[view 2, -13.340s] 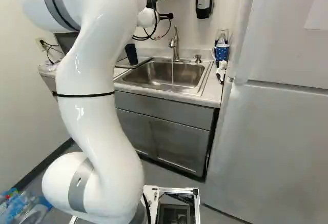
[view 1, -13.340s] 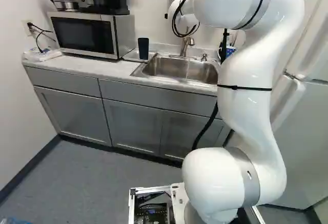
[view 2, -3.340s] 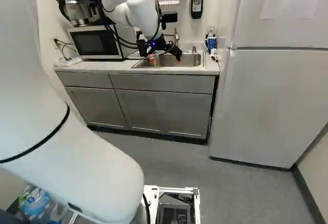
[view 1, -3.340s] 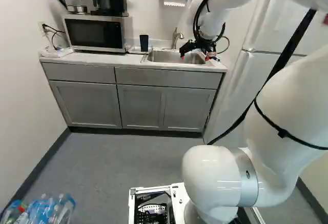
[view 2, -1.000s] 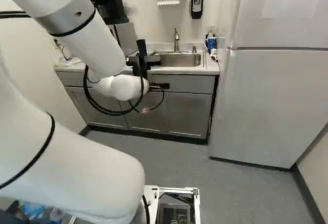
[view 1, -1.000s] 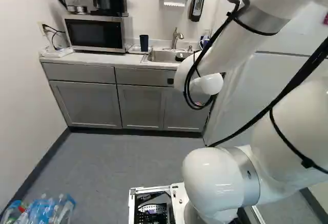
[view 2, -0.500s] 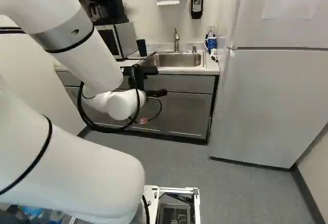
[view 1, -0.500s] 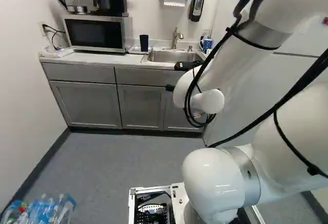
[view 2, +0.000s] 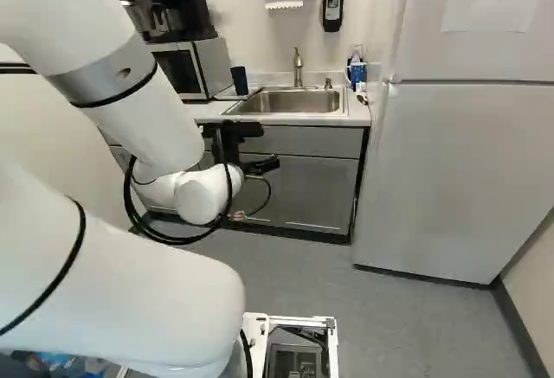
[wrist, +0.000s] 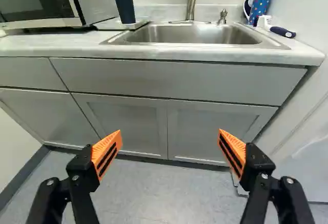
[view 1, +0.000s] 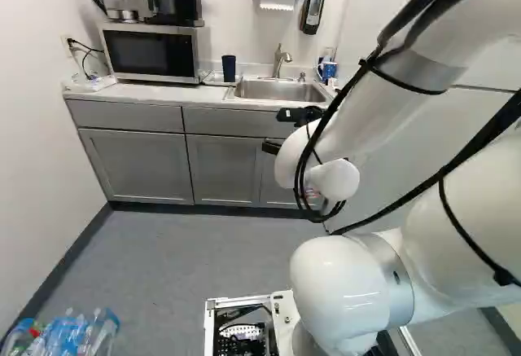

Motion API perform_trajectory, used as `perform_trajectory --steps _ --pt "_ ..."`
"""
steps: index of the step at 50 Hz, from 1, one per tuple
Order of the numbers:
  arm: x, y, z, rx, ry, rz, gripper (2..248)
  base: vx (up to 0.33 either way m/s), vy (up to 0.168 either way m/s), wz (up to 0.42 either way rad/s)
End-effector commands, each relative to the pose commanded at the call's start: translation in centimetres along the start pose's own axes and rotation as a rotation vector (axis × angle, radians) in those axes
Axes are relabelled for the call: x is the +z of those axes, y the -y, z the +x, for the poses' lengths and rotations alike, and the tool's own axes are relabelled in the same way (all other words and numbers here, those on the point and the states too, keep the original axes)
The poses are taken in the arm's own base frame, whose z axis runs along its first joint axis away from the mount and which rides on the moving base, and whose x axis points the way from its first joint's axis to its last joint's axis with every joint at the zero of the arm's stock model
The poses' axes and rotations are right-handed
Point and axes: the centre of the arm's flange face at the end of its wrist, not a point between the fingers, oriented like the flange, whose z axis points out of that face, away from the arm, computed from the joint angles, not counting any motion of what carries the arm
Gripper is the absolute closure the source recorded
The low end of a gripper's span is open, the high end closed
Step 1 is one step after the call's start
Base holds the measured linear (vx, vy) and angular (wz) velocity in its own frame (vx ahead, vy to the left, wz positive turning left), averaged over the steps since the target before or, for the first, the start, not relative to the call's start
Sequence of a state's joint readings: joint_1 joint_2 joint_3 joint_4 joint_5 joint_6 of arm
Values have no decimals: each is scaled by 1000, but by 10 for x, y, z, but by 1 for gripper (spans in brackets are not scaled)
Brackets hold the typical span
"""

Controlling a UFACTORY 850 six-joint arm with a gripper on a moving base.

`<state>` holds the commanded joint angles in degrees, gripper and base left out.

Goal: Rinse the cup and place it in the tray

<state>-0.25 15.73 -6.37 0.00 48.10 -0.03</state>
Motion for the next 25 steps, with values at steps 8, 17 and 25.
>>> perform_trajectory --steps 8,17,25 --pt "-3 1 -4 -1 -8 2 3 0 0 0" --pt "-5 1 -7 -1 -13 4 3 0 0 0" --pt "-6 1 -7 -1 -14 4 3 0 0 0"
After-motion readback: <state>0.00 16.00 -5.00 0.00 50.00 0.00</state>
